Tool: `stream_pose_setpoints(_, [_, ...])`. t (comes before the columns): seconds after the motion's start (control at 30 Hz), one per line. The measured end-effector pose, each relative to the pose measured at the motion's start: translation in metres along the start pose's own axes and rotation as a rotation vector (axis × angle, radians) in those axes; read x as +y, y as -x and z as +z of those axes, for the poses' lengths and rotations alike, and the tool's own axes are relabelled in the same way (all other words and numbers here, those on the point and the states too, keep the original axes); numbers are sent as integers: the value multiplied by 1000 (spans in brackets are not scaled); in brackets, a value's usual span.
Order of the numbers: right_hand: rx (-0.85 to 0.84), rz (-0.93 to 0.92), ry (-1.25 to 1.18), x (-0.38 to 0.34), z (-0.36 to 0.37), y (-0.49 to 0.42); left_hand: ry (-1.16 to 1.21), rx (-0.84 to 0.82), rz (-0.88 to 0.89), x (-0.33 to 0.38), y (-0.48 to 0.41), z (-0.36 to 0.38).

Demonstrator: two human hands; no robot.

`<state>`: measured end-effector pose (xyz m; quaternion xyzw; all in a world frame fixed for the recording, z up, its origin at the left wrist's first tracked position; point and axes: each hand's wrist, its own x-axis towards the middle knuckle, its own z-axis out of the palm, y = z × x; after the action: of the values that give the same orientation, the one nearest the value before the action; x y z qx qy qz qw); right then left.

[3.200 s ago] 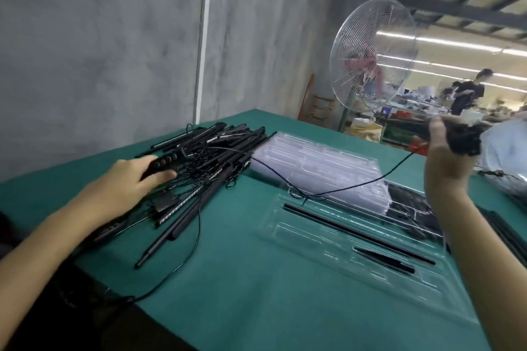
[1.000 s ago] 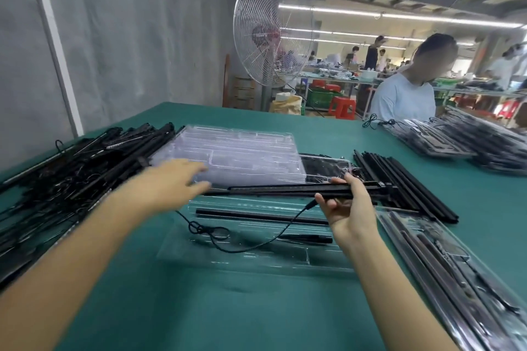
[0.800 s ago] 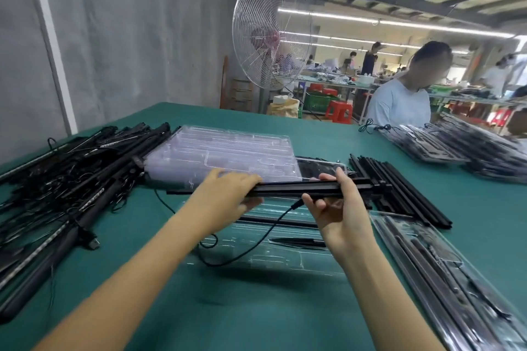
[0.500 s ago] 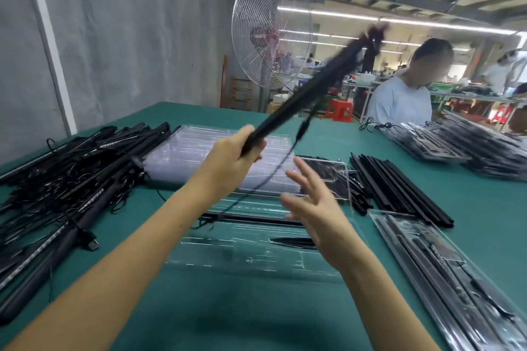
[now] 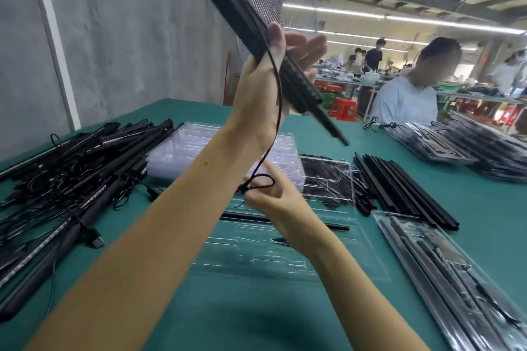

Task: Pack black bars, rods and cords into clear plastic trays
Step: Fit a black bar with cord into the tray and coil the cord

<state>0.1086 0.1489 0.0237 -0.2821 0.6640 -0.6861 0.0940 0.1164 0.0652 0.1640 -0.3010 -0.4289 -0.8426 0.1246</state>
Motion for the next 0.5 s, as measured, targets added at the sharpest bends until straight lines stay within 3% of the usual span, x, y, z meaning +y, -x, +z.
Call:
stream_pose_setpoints(0.1, [-312, 114, 50, -1, 9, 11, 163, -9, -80, -4, 0, -3])
stream_pose_setpoints(0.2, [-628, 201, 61, -14, -6, 29, -2, 96, -187, -11, 5, -28])
stream_pose_setpoints(0.3, [-776, 286, 141, -29, -34, 43, -131, 186, -328, -24, 17, -63])
stream_pose_setpoints(0.4, [-707, 437, 118, -31, -59, 55, -178, 245, -466, -49, 40, -92])
stream_pose_setpoints(0.5, [-424, 604, 190, -25, -82, 61, -87, 286, -599, -76, 68, -106])
